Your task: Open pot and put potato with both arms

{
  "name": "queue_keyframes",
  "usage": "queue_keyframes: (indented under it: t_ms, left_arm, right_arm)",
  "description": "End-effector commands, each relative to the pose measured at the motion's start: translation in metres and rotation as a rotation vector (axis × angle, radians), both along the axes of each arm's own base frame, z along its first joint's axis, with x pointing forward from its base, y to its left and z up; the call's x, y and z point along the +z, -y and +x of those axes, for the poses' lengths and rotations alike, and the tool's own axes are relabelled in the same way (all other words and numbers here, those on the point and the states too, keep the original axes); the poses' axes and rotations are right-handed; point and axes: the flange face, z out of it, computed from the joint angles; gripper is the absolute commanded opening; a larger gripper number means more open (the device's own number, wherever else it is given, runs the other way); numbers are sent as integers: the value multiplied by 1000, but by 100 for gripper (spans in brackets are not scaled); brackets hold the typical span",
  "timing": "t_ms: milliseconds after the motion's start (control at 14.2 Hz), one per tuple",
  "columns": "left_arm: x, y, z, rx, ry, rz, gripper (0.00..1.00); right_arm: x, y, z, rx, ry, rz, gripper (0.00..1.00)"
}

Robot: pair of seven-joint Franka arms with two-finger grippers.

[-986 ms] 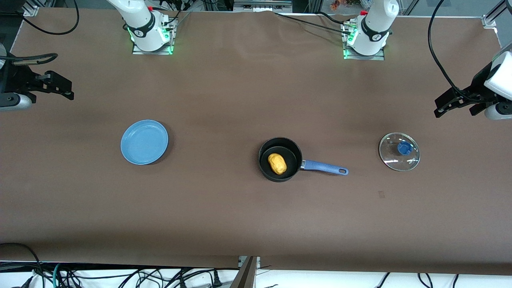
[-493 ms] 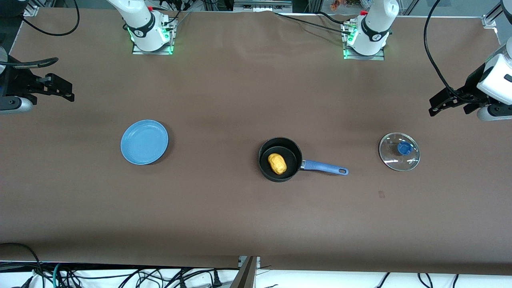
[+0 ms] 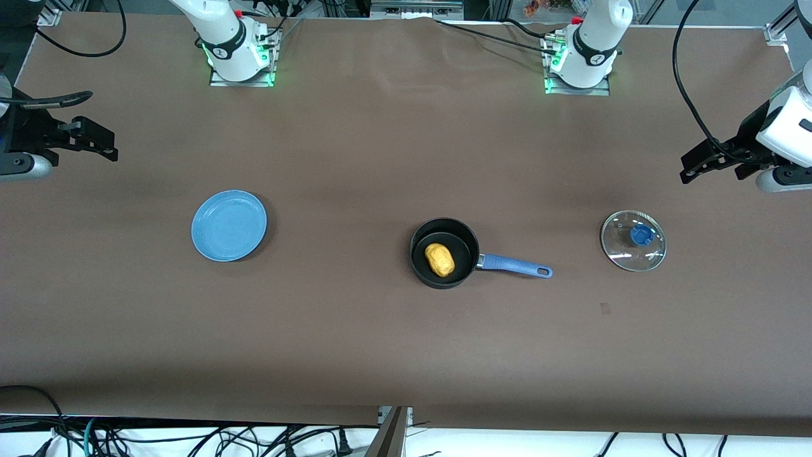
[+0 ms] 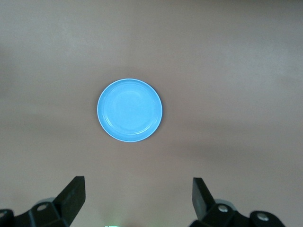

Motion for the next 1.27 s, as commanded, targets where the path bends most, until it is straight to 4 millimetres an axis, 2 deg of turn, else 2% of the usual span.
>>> queue_keyframes:
  t_ms: [0, 1197]
  left_arm:
    - [7, 3, 2, 9, -9, -17, 100]
    - [10, 15, 1, 10, -6, -19, 100]
  right_arm:
    - [4, 3, -1, 10, 3, 2, 100]
    - [-1, 2, 5, 9, 9, 6, 100]
